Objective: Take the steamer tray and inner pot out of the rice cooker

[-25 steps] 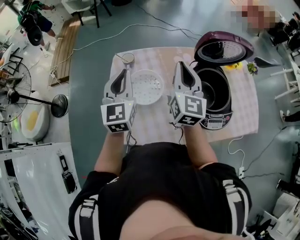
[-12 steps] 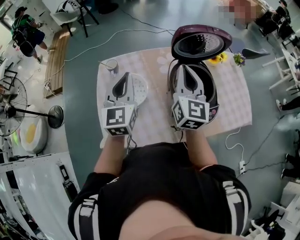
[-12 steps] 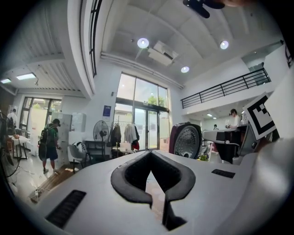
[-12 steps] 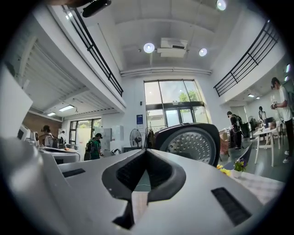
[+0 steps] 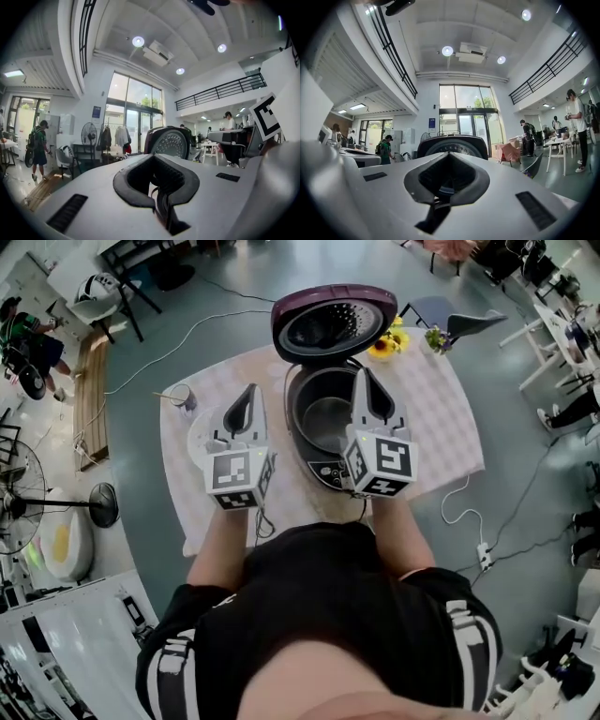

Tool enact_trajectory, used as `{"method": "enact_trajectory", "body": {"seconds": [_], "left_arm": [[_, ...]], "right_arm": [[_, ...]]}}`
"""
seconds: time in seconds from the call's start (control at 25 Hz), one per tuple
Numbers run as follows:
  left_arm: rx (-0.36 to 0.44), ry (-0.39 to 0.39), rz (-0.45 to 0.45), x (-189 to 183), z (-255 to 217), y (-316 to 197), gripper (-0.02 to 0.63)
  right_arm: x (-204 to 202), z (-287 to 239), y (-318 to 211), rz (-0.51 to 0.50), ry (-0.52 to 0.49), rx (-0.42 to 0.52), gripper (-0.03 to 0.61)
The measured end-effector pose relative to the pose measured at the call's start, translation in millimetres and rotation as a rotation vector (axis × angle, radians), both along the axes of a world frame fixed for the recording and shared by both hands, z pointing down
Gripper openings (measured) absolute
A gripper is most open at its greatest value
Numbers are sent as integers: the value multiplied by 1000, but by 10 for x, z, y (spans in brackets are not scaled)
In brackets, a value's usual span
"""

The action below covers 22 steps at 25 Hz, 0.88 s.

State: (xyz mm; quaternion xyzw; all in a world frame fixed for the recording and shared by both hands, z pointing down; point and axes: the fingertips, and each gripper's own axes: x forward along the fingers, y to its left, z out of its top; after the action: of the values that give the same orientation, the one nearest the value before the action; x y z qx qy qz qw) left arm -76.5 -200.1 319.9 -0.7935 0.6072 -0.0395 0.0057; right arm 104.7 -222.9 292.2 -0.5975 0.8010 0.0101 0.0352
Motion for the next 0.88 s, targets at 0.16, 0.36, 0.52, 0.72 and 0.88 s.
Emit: {"method": "enact_trajectory", "body": {"seconds": [0.16, 0.36, 0.52, 0.72, 0.88], "left_arm": [[-10, -5, 18, 301, -14, -123, 5], [-18, -30, 37, 543, -12, -215, 5], [-17, -48, 28, 675, -28, -249, 6], [-8, -51, 36, 743, -59, -299, 9], [-28, -47, 68, 809, -30, -322, 176]], "right_arm": [[351, 20, -88, 25, -23, -11, -3], [638, 78, -173, 30, -63, -41, -3], [751, 101, -193, -33, -69, -44, -3], [764, 90, -248, -109, -106, -26, 33], [724, 100, -286, -165, -106, -26, 233]]}}
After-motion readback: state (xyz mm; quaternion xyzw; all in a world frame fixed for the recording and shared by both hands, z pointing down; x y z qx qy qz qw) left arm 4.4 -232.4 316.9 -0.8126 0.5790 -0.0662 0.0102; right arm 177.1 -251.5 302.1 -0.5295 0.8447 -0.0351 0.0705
